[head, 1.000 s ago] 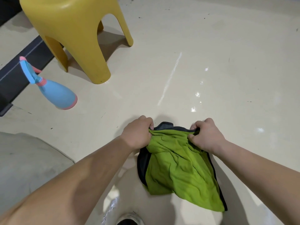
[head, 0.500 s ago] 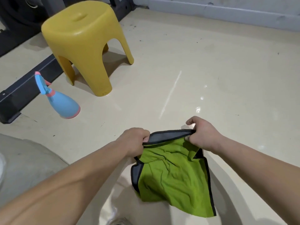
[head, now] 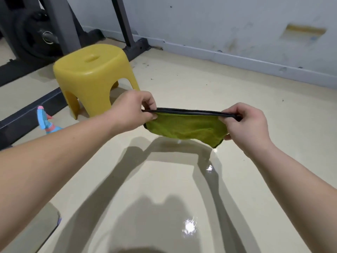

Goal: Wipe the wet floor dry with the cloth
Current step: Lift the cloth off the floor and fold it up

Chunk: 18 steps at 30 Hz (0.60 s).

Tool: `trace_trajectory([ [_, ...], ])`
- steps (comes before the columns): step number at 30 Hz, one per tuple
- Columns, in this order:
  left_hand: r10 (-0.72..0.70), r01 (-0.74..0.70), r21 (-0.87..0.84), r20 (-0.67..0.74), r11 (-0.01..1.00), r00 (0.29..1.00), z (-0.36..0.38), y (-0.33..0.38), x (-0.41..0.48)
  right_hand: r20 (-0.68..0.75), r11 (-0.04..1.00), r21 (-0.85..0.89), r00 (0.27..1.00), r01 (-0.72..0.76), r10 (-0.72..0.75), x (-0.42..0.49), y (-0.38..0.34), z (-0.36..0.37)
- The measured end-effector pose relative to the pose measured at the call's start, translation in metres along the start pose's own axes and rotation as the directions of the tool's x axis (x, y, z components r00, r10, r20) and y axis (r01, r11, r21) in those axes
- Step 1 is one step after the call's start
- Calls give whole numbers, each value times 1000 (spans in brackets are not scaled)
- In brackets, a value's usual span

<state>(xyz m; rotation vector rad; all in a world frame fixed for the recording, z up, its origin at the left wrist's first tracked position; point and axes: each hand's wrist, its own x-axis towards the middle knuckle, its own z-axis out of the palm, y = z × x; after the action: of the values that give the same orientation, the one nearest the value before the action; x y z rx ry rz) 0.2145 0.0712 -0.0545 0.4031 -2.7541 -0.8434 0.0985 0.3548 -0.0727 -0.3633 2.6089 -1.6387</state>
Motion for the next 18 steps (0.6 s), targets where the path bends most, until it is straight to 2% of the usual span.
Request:
trace_trajectory([
  [2, 84, -82, 117, -11, 990, 996, 1, 5, -1, 25, 998, -38, 999, 40, -39, 5, 1, -7],
  [4, 154, -176, 264, 103, 948, 983, 10, 0, -6, 180, 997, -78, 984, 1, 13, 5, 7, -9],
  [6, 161, -202, 301, 155, 932, 975, 28, -13, -16, 303, 988, -148, 950, -33, 77, 0, 20, -8],
  [7, 135, -178, 295, 161, 939, 978, 37, -21, -24, 369, 978, -200, 921, -50, 123, -4, 27, -6],
  [9, 53, -137, 326, 252, 936, 966, 61, -35, -45, 531, 938, -339, 809, -67, 250, -17, 44, 0],
  [11, -11, -211, 393, 492, 895, 870, 82, -45, -69, 649, 876, -481, 660, -32, 380, -29, 60, 6],
  [13, -72, -269, 369, 694, 890, 716, 98, -49, -93, 719, 808, -589, 474, 26, 508, -42, 72, 15],
  [15, -139, -186, 305, 789, 934, 599, 106, -47, -112, 725, 733, -671, 312, 113, 614, -51, 77, 23],
  [18, -227, 85, 212, 855, 974, 466, 103, -42, -116, 699, 695, -710, 229, 113, 677, -52, 80, 25],
])
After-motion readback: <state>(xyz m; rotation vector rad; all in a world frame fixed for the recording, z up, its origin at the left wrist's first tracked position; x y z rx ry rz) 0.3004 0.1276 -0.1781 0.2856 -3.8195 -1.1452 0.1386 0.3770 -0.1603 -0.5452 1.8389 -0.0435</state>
